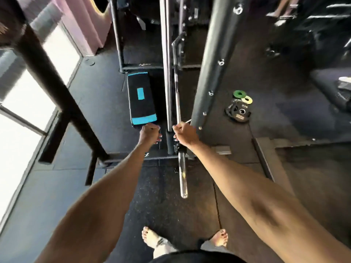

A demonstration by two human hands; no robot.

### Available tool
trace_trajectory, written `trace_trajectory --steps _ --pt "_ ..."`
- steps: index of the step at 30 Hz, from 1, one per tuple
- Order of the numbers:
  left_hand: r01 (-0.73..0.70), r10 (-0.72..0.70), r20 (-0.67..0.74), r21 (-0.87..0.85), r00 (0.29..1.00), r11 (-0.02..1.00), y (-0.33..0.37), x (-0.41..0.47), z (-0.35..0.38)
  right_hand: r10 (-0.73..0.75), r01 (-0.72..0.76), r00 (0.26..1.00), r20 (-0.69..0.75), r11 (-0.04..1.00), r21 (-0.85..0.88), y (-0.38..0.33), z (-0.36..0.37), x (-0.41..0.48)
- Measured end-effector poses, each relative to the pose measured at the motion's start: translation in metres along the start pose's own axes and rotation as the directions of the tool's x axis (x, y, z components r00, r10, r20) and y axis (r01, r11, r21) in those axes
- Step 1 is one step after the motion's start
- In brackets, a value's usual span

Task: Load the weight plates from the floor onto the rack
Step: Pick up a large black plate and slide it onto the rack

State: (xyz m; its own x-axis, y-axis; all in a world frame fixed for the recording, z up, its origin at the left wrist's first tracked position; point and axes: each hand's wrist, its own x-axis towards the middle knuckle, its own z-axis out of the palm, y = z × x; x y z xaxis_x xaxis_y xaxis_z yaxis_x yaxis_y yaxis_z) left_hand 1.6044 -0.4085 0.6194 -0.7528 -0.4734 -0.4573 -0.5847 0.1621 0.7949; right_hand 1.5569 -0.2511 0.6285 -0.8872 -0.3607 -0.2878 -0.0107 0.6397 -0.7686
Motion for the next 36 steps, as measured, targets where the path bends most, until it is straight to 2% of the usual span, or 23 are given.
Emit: trace_trajectory --steps 5,9,18,29,36 --pt "-0.016 -0.002 0.168 0.107 0.986 0.994 0.036 -0.034 0.162 0.153 -0.153 0.988 -0.031 0.988 0.001 0.120 -0.098 -0.022" --pt "-0.074 0.003 0.297 0.228 0.955 0.971 0.063 -0.055 0.268 0.241 -0.245 0.969 -0.060 0.968 -0.062 0.202 -0.165 -0.035" --pt "-0.231 -0.072 0.520 0.494 0.851 0.838 0.113 -0.034 0.427 0.305 -0.305 0.952 -0.029 0.940 -0.150 0.338 -0.265 -0.005" --pt "-0.310 -0.154 0.574 0.626 0.804 0.715 0.201 0.099 0.553 0.370 -0.327 0.924 0.092 0.893 -0.308 0.413 -0.382 0.142" --pt "-0.282 -0.188 0.561 0.643 0.806 0.712 0.268 0.191 0.614 0.394 -0.349 0.907 0.150 0.902 -0.255 0.438 -0.455 0.255"
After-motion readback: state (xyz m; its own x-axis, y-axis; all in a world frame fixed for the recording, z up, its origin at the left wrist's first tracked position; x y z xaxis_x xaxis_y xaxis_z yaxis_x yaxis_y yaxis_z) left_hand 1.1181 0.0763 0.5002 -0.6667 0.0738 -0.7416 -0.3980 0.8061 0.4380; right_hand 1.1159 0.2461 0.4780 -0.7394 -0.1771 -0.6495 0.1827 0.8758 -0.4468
